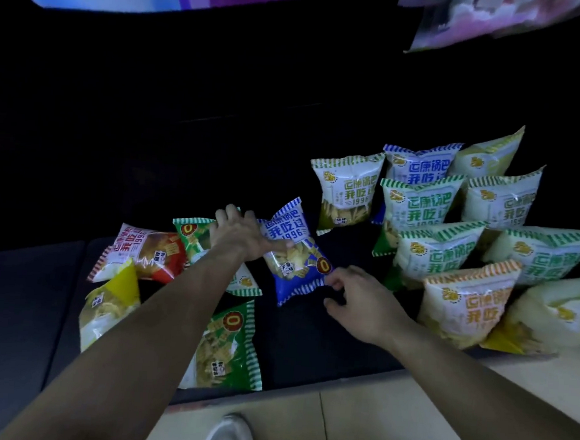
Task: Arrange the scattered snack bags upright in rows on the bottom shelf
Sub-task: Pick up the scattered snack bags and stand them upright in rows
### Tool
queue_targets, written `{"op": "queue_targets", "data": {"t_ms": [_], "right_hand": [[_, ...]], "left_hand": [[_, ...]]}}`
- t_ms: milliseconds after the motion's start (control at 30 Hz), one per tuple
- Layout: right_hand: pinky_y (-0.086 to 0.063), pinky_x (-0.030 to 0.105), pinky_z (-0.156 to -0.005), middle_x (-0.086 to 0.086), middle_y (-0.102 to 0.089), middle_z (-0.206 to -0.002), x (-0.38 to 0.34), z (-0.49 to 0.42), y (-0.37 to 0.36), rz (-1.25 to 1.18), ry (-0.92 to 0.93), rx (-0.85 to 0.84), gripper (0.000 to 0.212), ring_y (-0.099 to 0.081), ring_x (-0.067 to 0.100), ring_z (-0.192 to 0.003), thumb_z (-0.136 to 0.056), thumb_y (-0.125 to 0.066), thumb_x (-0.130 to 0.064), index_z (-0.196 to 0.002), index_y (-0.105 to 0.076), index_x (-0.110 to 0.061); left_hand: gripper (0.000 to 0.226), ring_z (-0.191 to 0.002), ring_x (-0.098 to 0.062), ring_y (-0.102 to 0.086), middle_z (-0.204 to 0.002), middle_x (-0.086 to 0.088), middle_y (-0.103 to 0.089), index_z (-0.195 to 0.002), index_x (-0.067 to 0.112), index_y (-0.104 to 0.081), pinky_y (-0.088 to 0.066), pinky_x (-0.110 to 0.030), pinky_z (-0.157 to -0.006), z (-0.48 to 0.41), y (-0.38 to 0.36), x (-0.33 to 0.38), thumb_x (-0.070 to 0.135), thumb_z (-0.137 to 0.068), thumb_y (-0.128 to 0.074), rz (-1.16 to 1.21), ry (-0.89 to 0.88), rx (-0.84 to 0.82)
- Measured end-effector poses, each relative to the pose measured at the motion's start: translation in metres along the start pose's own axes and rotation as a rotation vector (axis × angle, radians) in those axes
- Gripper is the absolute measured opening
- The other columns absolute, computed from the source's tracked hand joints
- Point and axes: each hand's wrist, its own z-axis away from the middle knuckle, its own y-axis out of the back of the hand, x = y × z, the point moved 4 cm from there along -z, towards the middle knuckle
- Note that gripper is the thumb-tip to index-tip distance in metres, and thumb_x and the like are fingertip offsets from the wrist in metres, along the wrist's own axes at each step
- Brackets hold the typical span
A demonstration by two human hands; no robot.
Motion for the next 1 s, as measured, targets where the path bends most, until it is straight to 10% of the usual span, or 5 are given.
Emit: {"op": "queue_targets", "data": {"t_ms": [233,433,667,767,1000], "right_hand": [[-0.049,0.038,-0.094,-0.001,-0.045,-0.124,0.006,-0.014,-0.009,-0.098,-0.086,0.118,0.051,-0.051,0.021,-0.116,-0.089,-0.065,-0.036,-0.136,-0.047,-0.024],[-0.041,0.044,-0.106,0.005,-0.041,-0.148,0.004,-0.023,-0.007,-0.188,-0.173,0.112,0.082,-0.040,0.025,-0.134,-0.088,-0.066,-0.043,-0.154,-0.023,-0.020],[-0.049,0.039,-0.095,-0.003,-0.052,-0.132,-0.004,-0.008,0.002,-0.246,-0.112,0.091,0.054,-0.054,0.015,-0.115,-0.089,-0.067,-0.037,-0.137,-0.045,-0.026],[-0.048,0.037,-0.095,-0.002,-0.052,-0.133,-0.011,0.000,0.003,-0.212,-0.093,0.053,0.052,-0.055,0.015,-0.114,-0.090,-0.066,-0.035,-0.137,-0.044,-0.026],[-0.048,0.038,-0.091,0.001,-0.049,-0.132,-0.026,0.032,0.044,0.081,-0.028,0.030,0.050,-0.052,0.022,-0.120,-0.093,-0.056,-0.044,-0.137,-0.041,-0.025]], "left_hand": [[0.119,-0.128,-0.027,-0.048,-0.135,-0.003,-0.054,-0.136,0.020,-0.037,-0.029,-0.051,-0.108,0.008,-0.003,0.007,0.092,-0.045,-0.064,0.080,-0.100,-0.011],[0.076,-0.085,-0.015,-0.054,-0.105,0.005,-0.056,-0.109,0.029,-0.041,-0.037,-0.029,-0.057,0.043,0.003,0.002,0.053,-0.056,-0.090,0.418,-0.290,0.084],[0.100,-0.094,-0.015,-0.067,-0.118,0.008,-0.058,-0.138,0.029,-0.044,-0.057,-0.036,-0.082,0.065,-0.012,-0.010,0.034,-0.053,-0.095,0.844,-0.277,-0.028],[0.096,-0.112,-0.015,-0.059,-0.130,0.005,-0.058,-0.140,0.023,-0.049,-0.051,-0.032,-0.094,0.076,-0.026,-0.002,0.036,-0.057,-0.094,0.722,-0.275,-0.099],[0.077,-0.079,-0.008,-0.063,-0.101,0.008,-0.068,-0.128,0.034,-0.055,-0.043,-0.020,-0.061,0.077,0.009,0.014,0.040,-0.061,-0.092,0.499,-0.317,0.065]]}}
